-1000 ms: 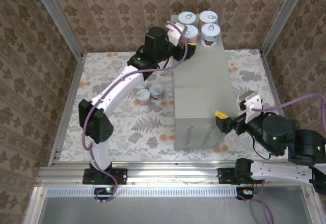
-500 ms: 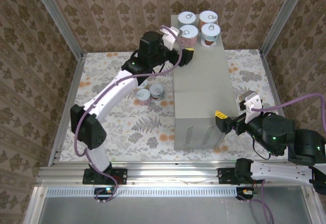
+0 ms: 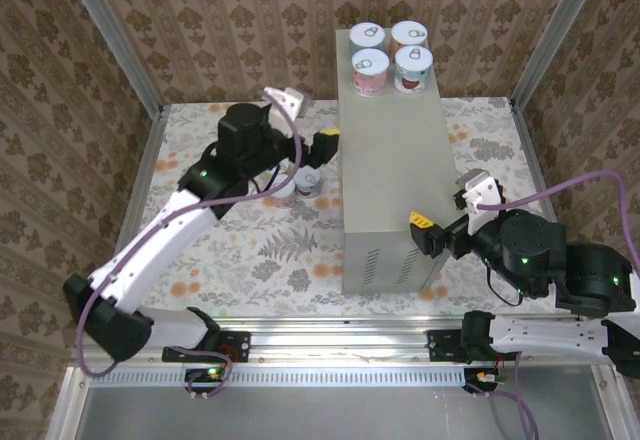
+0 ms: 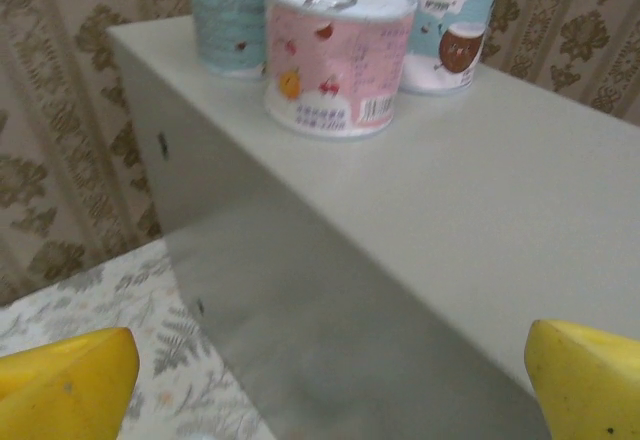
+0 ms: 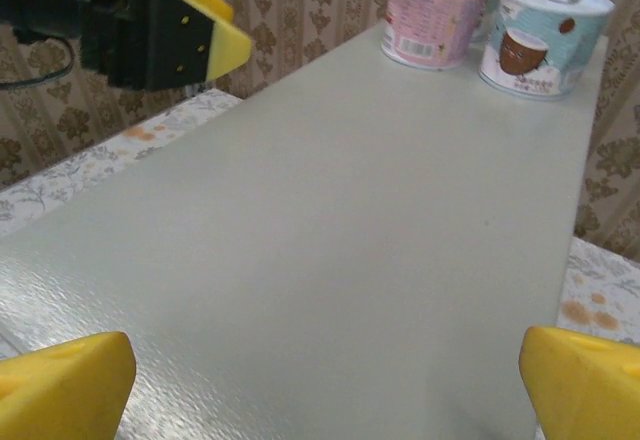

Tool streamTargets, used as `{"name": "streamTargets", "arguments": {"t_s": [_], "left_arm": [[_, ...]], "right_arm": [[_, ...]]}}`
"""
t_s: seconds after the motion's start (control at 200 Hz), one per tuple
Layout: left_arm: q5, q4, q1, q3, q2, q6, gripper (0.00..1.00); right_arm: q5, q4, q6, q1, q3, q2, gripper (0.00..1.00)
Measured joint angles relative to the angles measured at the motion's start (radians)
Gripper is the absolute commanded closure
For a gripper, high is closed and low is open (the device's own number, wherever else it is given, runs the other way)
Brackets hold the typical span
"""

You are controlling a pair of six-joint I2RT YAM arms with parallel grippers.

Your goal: Place and organize the canned foods onto the counter

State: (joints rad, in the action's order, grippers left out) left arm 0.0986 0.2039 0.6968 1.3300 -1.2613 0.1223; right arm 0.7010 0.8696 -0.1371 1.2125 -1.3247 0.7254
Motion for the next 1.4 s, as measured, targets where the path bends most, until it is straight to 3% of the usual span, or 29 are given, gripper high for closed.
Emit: {"name": "streamTargets", "arguments": {"t_s": [0.255,0.645,0.905,1.4], "left_arm": [[-0.124,0.095,-0.002,-0.187,0.159,0.058,0.00],[-0.231,0.171,-0.008,-0.398,0.172,0.149,0.00],[-0.237,0.142,-0.036,-0.457,0.043,0.188,0.00],[-0.165,-0.047,-0.141,-0.475,-0.241,0.196,0.08]], "right_arm": [[-0.064,0.013,0.011,-0.002,-0.171,0.190,0.00],[-0.210,0.078,0.010,0.012,-0.381,0.441,0.00],[-0.269,0.132,0.003,0.023,-0.457,0.557,0.00],[-0.302,0.125,-0.030,0.030,-0.396,0.558,0.00]]}}
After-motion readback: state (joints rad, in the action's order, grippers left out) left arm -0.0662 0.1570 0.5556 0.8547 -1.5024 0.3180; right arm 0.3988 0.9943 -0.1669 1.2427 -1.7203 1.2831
